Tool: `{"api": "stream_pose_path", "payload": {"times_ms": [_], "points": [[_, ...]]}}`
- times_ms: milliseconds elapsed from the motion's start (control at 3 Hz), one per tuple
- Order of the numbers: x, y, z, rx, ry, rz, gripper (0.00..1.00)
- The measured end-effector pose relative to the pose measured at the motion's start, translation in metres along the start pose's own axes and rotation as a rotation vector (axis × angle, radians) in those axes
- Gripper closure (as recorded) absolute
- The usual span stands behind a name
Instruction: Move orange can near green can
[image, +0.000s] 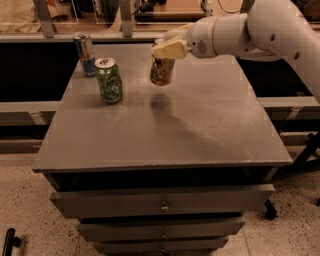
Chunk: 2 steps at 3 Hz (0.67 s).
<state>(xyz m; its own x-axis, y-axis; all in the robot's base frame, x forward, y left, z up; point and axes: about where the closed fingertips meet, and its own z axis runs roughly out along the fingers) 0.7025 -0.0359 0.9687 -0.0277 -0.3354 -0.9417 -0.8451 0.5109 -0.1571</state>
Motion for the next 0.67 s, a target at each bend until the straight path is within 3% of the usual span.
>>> {"api": "stream_pose_path", "payload": {"times_ms": [333, 667], "points": [[-0.004, 0.039, 0.023, -0.096, 0.003, -0.063, 1.00], [-0.004, 0.063, 0.039, -0.149, 0.010, -0.117, 0.82]]}}
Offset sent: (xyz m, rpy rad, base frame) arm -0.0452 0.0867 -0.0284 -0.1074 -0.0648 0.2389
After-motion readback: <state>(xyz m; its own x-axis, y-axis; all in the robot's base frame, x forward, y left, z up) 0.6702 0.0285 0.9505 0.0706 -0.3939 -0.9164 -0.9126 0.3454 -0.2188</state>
